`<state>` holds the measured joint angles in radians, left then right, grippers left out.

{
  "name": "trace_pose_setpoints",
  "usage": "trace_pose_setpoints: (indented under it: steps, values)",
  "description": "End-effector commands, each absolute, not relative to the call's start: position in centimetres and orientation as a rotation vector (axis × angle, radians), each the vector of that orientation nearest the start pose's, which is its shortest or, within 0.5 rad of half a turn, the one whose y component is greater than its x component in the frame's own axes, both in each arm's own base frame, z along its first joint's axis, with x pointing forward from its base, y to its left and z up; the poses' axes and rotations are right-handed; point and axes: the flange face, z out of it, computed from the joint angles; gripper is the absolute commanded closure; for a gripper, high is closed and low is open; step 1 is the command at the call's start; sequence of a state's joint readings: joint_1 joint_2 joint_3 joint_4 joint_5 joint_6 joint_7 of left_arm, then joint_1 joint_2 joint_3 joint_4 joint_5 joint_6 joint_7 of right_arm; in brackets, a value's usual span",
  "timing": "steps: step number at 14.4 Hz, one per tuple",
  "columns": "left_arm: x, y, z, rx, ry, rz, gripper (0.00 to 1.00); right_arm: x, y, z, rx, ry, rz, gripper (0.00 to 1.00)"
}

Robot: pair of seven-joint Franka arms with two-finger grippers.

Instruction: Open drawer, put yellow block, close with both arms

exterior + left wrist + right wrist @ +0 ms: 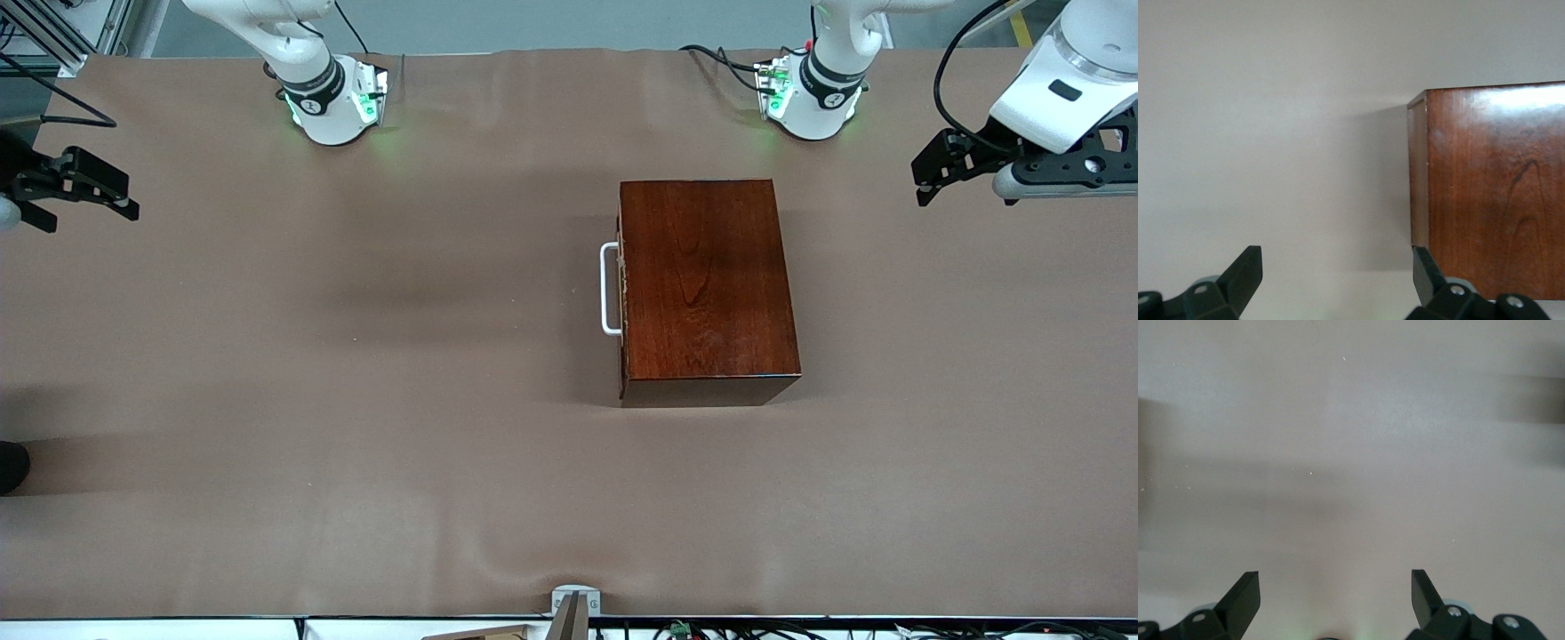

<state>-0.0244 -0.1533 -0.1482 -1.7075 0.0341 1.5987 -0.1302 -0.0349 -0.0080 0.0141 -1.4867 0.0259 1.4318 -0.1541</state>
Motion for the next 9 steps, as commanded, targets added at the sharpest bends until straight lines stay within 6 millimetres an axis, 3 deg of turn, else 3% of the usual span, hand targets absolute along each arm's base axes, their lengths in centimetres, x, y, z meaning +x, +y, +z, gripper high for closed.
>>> trace_pose_setpoints:
  steps: [1, 5, 9]
  values:
    - [49.3, -8.3, 64.7, -3.111, 0.093, -0.1, 0.0, 52.7, -1.3, 68.5, -3.116, -0.215, 0.034, 0.0]
    - [49.6, -6.4, 65.5, -3.108, 0.155, -0.096, 0.0, 52.7, -2.7, 68.8, -3.11, -0.174, 0.017, 0.0]
    - [49.6, -5.8, 65.8, -3.109, 0.169, -0.064, 0.0, 52.9, -3.3, 68.5, -3.109, -0.151, 0.024, 0.0]
